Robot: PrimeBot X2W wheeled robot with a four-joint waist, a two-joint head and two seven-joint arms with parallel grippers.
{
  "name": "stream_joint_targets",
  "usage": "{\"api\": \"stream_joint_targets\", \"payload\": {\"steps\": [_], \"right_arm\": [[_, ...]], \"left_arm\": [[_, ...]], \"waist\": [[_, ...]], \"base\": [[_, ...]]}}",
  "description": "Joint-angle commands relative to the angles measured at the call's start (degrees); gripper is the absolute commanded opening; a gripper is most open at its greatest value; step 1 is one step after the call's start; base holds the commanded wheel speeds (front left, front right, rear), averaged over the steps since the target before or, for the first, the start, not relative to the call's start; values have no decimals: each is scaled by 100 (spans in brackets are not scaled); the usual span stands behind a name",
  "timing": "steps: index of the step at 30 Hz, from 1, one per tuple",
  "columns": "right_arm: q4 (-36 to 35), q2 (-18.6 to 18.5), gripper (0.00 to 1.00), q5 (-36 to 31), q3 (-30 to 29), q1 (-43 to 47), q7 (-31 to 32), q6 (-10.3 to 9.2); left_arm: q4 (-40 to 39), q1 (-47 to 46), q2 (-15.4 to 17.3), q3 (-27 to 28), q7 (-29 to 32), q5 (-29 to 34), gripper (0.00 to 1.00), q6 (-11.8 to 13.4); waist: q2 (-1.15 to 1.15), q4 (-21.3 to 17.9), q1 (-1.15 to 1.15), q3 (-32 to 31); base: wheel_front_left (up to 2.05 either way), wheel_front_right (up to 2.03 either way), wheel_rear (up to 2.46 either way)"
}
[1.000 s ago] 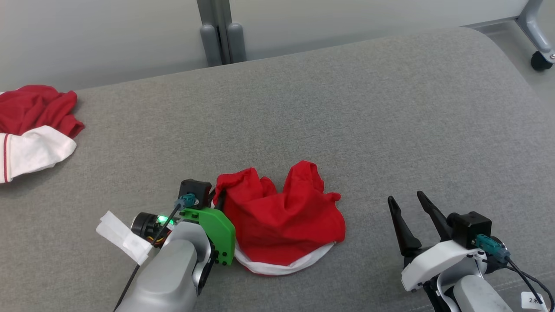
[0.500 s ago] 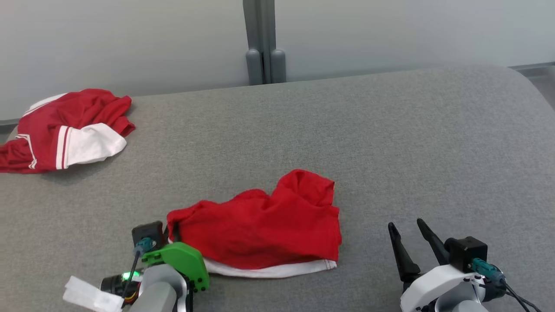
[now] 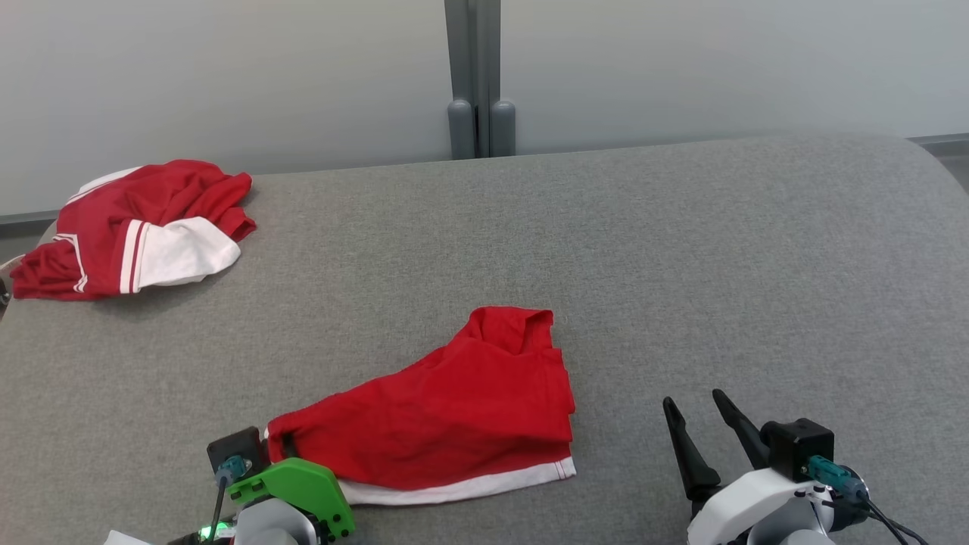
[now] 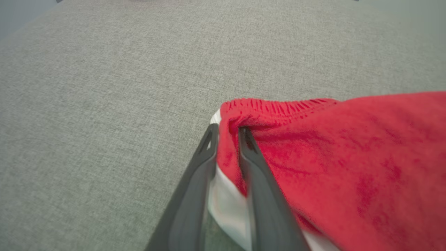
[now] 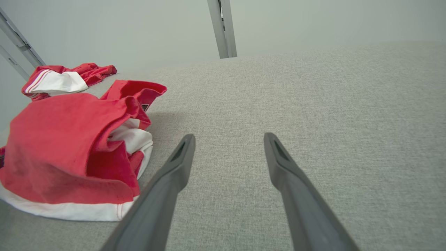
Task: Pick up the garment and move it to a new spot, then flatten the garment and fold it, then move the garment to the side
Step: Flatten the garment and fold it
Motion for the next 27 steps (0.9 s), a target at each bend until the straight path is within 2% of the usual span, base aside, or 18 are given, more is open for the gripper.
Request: {"api": "stream_joint_targets", "payload": {"steps": [1,3,4,5,6,7,17,27], "right_arm": [[13,-1,100,3,16,7,1,-8],[24,-6,100,22,40,10,0,-8],[29,-6,100,33,53,14,-2,-8],[31,-1,100,39,60,18,-2,-8],[38,2,100,48,68,18,-3,-8],[44,5,100,55,71,17,-4,-8],[119,51,100,94,204,71,-21,-8],[304,126,100,194,566,-32,-35,-8]], "left_arm": [[10,86,12,47,-30,-42,36,61],[-22,96,4,70,-25,-37,42,72],[-137,85,5,96,-25,20,51,68],[-272,73,25,135,-26,90,71,78],[-450,103,62,203,-25,166,96,106],[-571,166,81,237,-19,225,100,110],[-1781,720,186,599,-17,845,100,-56],[-2020,1064,142,638,-18,980,100,-221]], "waist": [[0,-18,0,-1],[0,-32,0,-3],[0,-35,0,-5],[0,-36,0,-6],[0,-36,0,-10],[0,-36,0,-14],[0,77,0,-97],[0,355,0,-128]], "base": [[0,0,0],[0,0,0],[0,0,0],[0,0,0],[0,0,0],[0,0,0],[0,0,0],[0,0,0]]}}
